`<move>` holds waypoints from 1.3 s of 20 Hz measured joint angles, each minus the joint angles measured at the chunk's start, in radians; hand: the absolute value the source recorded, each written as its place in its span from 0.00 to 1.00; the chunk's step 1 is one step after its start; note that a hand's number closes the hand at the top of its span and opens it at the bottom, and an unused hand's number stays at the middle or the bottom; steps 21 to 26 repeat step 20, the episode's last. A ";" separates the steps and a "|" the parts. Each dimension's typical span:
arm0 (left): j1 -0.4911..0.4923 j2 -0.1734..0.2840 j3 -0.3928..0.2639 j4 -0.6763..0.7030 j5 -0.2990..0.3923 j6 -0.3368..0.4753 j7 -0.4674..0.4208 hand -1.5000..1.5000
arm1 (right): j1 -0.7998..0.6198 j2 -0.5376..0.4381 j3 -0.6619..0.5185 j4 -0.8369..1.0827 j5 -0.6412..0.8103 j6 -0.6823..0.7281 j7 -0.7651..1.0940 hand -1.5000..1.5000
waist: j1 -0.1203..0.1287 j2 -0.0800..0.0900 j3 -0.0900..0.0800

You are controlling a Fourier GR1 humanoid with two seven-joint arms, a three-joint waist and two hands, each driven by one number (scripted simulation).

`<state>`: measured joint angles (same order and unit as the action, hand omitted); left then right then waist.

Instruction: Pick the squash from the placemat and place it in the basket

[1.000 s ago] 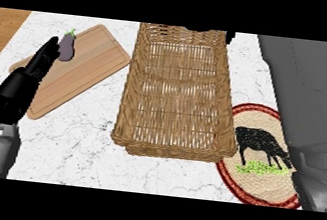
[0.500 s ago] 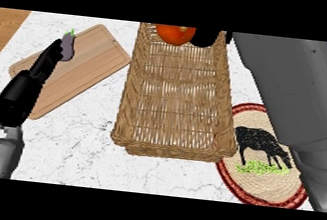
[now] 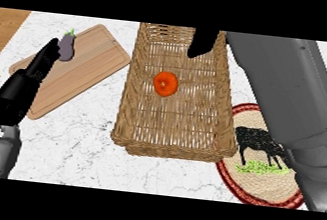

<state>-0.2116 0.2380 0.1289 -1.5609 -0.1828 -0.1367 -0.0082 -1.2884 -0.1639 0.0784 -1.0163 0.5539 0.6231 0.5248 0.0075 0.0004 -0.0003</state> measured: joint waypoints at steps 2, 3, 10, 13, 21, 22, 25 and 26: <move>-0.003 0.001 0.002 0.007 0.000 -0.003 -0.001 0.50 | 0.001 0.012 -0.020 0.009 -0.012 -0.008 -0.006 0.00 | 0.000 0.000 0.000; -0.008 0.010 0.009 0.005 0.009 -0.012 0.007 0.50 | -0.007 0.015 -0.035 0.014 -0.017 -0.019 -0.007 0.00 | 0.001 0.000 0.000; -0.008 0.004 0.008 -0.008 0.004 -0.006 0.023 0.50 | 0.024 0.059 -0.196 -0.018 -0.083 -0.226 0.000 0.00 | -0.001 0.000 0.000; 0.000 0.002 0.006 -0.019 0.005 -0.007 0.025 0.50 | 0.013 0.050 -0.279 -0.021 -0.101 -0.335 0.018 0.00 | 0.002 0.001 0.000; 0.000 0.001 0.007 0.001 0.004 -0.010 -0.003 0.50 | 0.033 -0.072 -0.442 0.039 -0.135 -0.477 -0.025 0.00 | 0.003 0.005 0.000; 0.000 0.001 0.007 0.001 0.004 -0.010 -0.003 0.50 | 0.033 -0.072 -0.442 0.039 -0.135 -0.477 -0.025 0.00 | 0.003 0.005 0.000; 0.000 0.001 0.007 0.001 0.004 -0.010 -0.003 0.50 | 0.033 -0.072 -0.442 0.039 -0.135 -0.477 -0.025 0.00 | 0.003 0.005 0.000; 0.000 0.001 0.007 0.001 0.004 -0.010 -0.003 0.50 | 0.033 -0.072 -0.442 0.039 -0.135 -0.477 -0.025 0.00 | 0.003 0.005 0.000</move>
